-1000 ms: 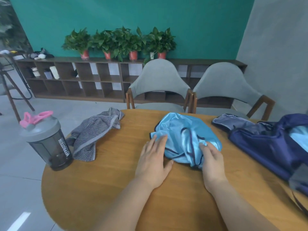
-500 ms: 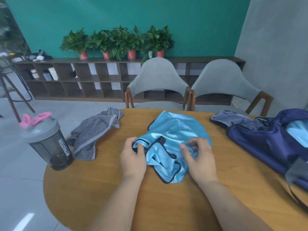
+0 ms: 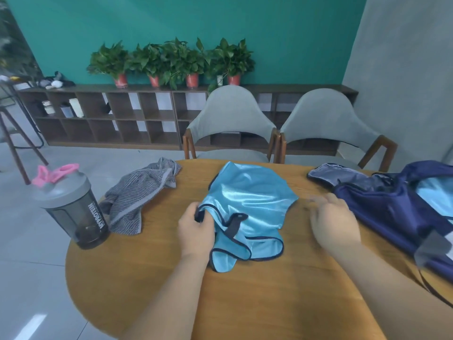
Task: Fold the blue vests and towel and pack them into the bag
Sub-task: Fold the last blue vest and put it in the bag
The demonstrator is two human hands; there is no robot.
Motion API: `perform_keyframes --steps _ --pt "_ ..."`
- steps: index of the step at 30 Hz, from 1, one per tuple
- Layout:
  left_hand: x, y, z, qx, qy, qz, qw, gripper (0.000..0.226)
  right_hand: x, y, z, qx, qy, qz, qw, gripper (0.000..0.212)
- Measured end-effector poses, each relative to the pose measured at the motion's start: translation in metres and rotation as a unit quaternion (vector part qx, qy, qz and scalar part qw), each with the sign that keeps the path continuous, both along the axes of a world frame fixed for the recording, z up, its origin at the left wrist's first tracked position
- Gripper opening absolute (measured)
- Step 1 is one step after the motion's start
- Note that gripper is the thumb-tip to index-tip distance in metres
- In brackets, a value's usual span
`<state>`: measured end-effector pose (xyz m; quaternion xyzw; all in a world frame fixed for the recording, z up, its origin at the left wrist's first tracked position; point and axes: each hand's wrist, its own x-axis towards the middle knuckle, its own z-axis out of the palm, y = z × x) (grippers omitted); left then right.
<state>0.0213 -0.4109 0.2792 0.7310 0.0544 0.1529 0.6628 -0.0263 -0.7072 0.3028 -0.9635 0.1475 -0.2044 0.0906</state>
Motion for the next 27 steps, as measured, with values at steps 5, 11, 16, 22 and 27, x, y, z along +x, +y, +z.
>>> perform_keyframes --steps 5,11,16,22,27 --pt "-0.002 -0.003 0.005 0.015 0.004 -0.017 1.0 0.013 -0.017 0.076 -0.003 0.065 0.11 0.245 0.961 0.078" --pt "-0.001 0.0 -0.004 0.084 0.002 -0.067 0.994 0.03 -0.002 0.057 -0.005 -0.048 0.103 0.216 0.97 0.031" --pt "-0.008 -0.014 -0.001 0.21 -0.023 -0.193 0.958 0.027 0.001 -0.022 0.026 -0.136 0.114 -0.013 0.984 0.067" --pt "0.0 -0.011 -0.006 0.191 -0.042 -0.13 0.972 0.014 -0.005 0.033 0.02 -0.007 0.002 0.179 0.984 0.053" --pt "0.004 -0.009 -0.012 0.231 -0.06 -0.12 0.964 0.027 -0.003 0.073 -0.028 -0.019 0.086 0.154 0.984 0.05"
